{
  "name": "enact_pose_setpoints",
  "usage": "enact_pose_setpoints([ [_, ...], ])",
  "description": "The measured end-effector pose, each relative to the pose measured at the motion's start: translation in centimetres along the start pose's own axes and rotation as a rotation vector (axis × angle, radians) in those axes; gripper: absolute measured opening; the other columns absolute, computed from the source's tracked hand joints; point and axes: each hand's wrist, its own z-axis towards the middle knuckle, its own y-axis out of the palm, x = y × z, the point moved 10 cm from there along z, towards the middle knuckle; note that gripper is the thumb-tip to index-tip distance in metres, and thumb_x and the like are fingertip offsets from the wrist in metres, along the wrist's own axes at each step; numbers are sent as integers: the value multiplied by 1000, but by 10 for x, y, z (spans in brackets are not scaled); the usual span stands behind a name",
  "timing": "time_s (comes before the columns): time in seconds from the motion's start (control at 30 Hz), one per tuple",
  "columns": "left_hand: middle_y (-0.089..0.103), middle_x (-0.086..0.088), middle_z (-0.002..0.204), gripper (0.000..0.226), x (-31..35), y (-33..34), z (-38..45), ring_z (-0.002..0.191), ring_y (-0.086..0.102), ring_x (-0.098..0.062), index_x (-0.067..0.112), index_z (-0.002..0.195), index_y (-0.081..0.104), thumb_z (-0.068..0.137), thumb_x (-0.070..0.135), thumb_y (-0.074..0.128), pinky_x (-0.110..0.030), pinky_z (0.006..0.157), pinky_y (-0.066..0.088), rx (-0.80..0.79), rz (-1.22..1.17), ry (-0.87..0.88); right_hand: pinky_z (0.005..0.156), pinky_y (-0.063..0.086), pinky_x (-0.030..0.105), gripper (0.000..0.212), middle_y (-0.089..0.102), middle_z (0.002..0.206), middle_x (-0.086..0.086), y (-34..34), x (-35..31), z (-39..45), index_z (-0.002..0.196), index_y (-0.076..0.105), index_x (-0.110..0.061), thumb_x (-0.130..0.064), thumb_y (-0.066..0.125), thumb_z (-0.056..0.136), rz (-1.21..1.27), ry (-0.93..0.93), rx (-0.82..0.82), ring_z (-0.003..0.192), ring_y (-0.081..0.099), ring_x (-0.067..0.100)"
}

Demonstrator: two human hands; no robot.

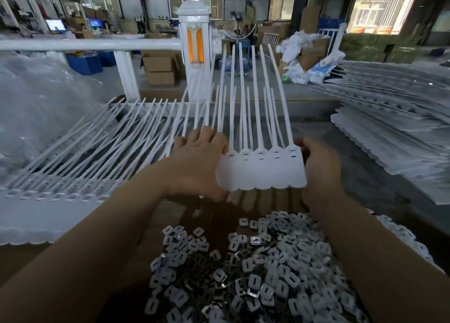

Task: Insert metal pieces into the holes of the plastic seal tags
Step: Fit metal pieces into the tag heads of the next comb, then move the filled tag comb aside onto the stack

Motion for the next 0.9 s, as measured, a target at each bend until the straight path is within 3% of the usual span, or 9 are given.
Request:
enact_pose_setpoints([
  [0.07, 25, 8, 107, 86, -6, 9, 5, 108, 25, -14, 32, 118, 32, 47, 60, 72, -35, 92, 23, -4, 0, -8, 74, 58, 40, 19, 73, 92, 11, 0, 4, 0, 84, 68, -14, -22, 56, 95, 18, 33, 16, 81, 69, 27],
  [0.17, 25, 8, 111, 91, -10, 17, 10, 112, 24, -14, 31, 123, 34, 45, 64, 67, -33, 93, 18, -9, -13, -19, 63, 57, 31, 14, 68, 81, 4, 3, 0, 0, 82, 64, -17, -21, 58, 94, -39, -20, -3, 72, 66, 19],
  [0.3, 27, 9, 118, 86, -14, 24, 10, 122, 24, -15, 31, 133, 37, 59, 61, 70, -35, 101, 16, -17, -57, -29, 83, 53, 36, 9, 66, 93, 0, 7, -5, 0, 90, 64, -24, -17, 59, 93, -161, -111, -17, 88, 62, 18],
  [0.5, 34, 6, 125, 69, -16, 23, 8, 125, 26, -16, 37, 137, 43, 75, 56, 68, -38, 102, 12, 9, -52, -27, 69, 45, 26, 12, 61, 95, -9, 10, -6, 2, 101, 62, -24, -16, 59, 92, -382, -229, -31, 80, 55, 6],
  [0.67, 35, 5, 138, 70, -24, 26, 6, 133, 25, -18, 40, 143, 40, 80, 58, 64, -44, 110, 11, -27, -29, -56, 83, 55, 40, 21, 59, 95, -8, 23, -3, -4, 111, 60, -21, -21, 61, 90, -694, -308, -102, 83, 57, 8],
  [0.77, 34, 5, 144, 77, -34, 28, 4, 137, 22, -19, 35, 146, 38, 80, 61, 64, -46, 113, 11, -50, -75, -129, 80, 50, 33, 29, 58, 97, -7, 30, -6, -11, 119, 59, -17, -24, 60, 90, -834, -381, -138, 82, 55, 8],
  [0.9, 34, 3, 148, 78, -35, 29, 3, 139, 24, -21, 33, 148, 35, 81, 61, 63, -47, 112, 12, -56, -96, -139, 94, 44, 35, 39, 63, 119, 3, 32, -8, -15, 126, 56, -15, -32, 59, 90, -987, -407, -142, 109, 56, 23],
])
